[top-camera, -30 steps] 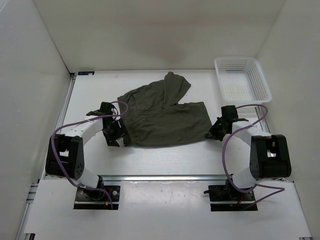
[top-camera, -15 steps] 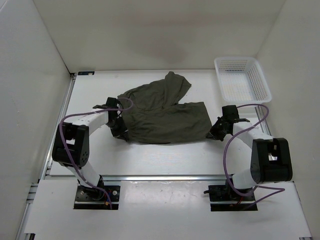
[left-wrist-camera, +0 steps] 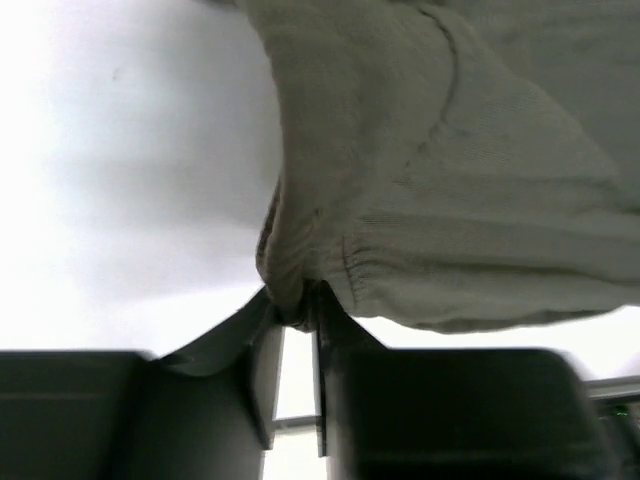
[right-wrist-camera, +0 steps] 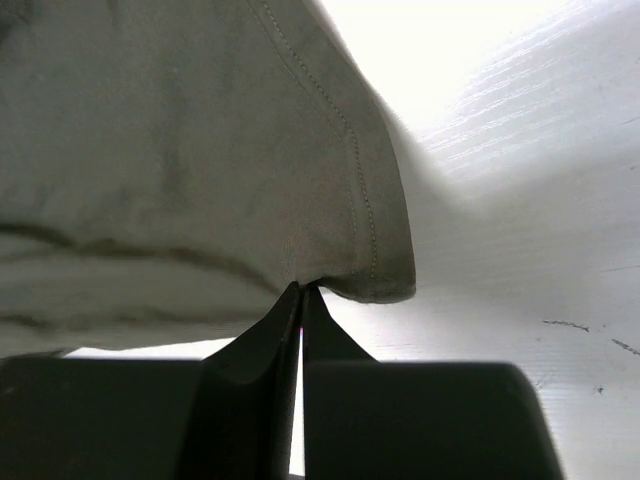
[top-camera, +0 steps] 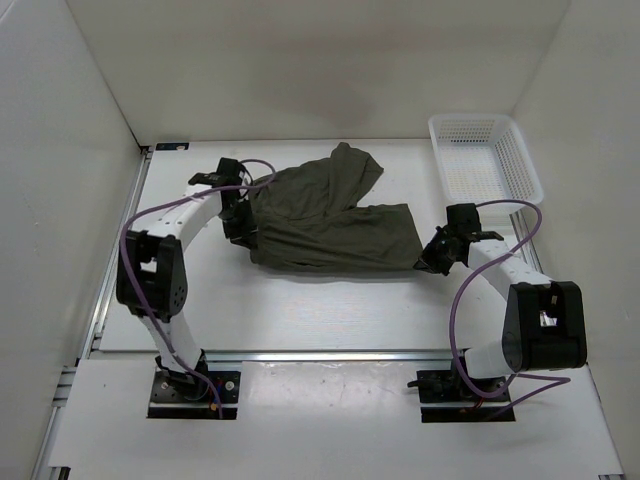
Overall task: Fold and stack the shorts
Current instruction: Flatten the shorts out
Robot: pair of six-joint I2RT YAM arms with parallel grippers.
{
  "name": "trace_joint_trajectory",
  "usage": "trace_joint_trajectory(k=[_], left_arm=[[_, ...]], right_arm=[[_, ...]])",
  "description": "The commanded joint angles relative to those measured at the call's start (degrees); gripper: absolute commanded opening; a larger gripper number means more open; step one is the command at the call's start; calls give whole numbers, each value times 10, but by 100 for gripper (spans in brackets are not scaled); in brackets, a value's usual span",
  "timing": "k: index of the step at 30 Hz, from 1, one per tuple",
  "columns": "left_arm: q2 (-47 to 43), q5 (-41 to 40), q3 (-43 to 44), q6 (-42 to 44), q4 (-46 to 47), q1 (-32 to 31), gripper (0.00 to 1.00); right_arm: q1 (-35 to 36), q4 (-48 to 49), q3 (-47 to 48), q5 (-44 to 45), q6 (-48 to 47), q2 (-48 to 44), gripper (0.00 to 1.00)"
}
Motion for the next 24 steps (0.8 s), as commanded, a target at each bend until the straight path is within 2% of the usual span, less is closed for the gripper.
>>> trace_joint_trajectory(k=[1,3,4,7,8,9,12,14,19,24], left_arm=[[38,4,31,21,-10,-10,33],[55,10,31,27,-10,-17,38],[55,10,31,27,-10,-23,43],[61,10,15,27,-10,-29,46],[61,10,10,27,-4,-29,54],[61,4,5,27,-4,-29,56],[23,-16,-8,4,-4,-29,79],[-4,-35,-8,-1,-4,-29,89],[-66,-29,-8,-32,-15,-23,94],[-124,-34,-31,-78,-21,-17,93]], right_arm=[[-2,-6,19,14,-11,-9,0],[-2,-6,19,14,-11,-9,0],[-2,-6,19,8,-11,-9,0],[-2,-6,19,8,-11,-9,0],[-2,-6,19,8,-11,-9,0],[-2,-6,19,8,-11,-9,0],[-2,-6,19,3,-11,-9,0],[-2,-6,19,3,-11,-9,0],[-2,-6,19,3,-11,-9,0],[-2,-6,19,-2,-11,-9,0]])
